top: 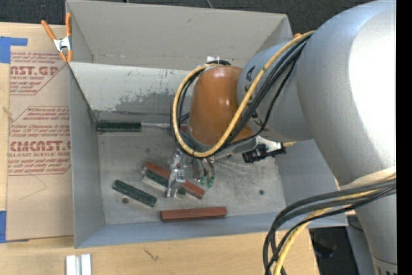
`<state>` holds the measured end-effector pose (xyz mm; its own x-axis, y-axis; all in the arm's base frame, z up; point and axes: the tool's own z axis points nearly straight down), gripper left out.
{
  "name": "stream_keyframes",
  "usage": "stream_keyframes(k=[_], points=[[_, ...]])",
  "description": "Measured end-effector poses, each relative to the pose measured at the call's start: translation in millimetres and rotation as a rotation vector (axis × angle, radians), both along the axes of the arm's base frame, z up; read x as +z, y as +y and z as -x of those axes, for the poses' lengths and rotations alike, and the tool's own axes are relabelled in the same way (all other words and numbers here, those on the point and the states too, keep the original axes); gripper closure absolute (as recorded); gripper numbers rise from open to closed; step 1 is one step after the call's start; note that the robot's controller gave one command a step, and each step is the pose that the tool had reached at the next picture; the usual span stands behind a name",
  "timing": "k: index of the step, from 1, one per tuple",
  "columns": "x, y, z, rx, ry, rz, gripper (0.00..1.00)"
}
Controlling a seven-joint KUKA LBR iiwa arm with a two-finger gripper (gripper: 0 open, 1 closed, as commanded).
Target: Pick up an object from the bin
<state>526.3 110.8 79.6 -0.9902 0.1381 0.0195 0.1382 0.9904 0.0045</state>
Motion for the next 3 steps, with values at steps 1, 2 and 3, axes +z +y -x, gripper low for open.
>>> stream_keyframes(k=[1, 2, 3], points=[[1.0, -0.3, -2.1, -0.001, -0.010, -0.001, 1.00], [39.7, -6.7, -1.8, -0.004, -0.018, 0.006, 1.00], [178.6, -7.1, 6.2, 0.028, -0.028, 0.004, 0.00]])
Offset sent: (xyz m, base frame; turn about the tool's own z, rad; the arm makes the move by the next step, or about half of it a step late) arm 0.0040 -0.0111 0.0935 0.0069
